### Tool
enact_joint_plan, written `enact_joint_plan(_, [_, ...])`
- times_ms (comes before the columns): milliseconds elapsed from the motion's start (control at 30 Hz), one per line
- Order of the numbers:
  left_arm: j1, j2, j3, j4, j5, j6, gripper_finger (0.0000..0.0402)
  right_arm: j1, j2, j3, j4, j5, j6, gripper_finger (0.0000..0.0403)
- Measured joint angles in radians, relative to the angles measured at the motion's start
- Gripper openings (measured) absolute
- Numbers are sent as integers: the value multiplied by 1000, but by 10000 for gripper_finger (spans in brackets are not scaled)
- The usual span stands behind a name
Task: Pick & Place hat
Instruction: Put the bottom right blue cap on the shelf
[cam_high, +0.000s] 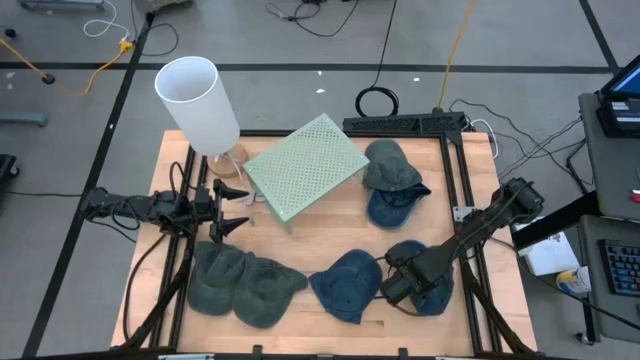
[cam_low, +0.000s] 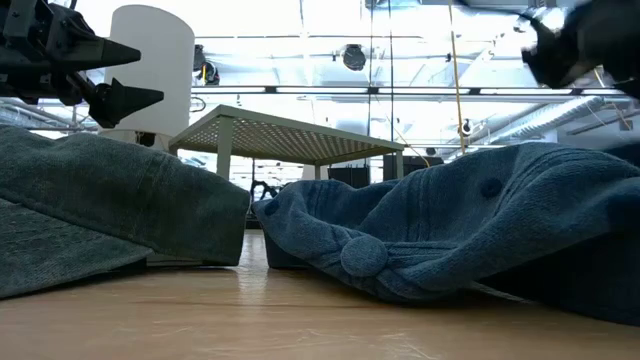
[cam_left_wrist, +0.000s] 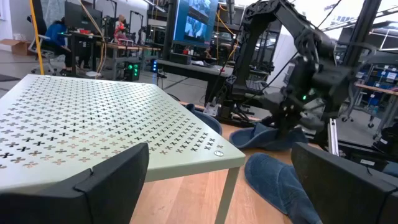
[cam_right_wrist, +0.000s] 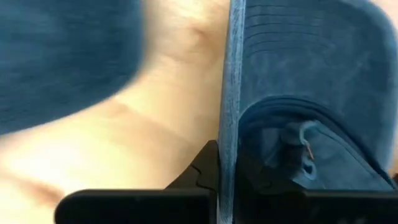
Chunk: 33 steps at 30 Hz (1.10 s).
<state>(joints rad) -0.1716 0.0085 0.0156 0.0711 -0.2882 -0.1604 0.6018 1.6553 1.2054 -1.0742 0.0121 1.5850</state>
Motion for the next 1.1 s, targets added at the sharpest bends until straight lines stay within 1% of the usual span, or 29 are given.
enact_joint_plan(200, [0, 0, 0, 0, 0, 0, 399, 2, -124, 36, -8, 71, -30, 4])
enact_joint_plan(367, [0, 0, 0, 0, 0, 0, 399, 5, -243, 41, -6, 130, -38, 4])
enact_joint_plan(600, [0, 0, 0, 0, 0, 0, 399, 16, -404, 41, 48, 263, -99, 4])
enact_joint_plan(700, [0, 0, 0, 0, 0, 0, 399, 16, -457, 41, 119, 343, -154, 4])
enact_joint_plan(833, [0, 0, 0, 0, 0, 0, 399, 15, -496, 41, 254, 442, -263, 4])
enact_joint_plan(967, [0, 0, 0, 0, 0, 0, 399, 5, -504, 41, 398, 536, -376, 4])
enact_joint_plan(1100, [0, 0, 0, 0, 0, 0, 399, -14, -496, 41, 525, 601, -491, 4])
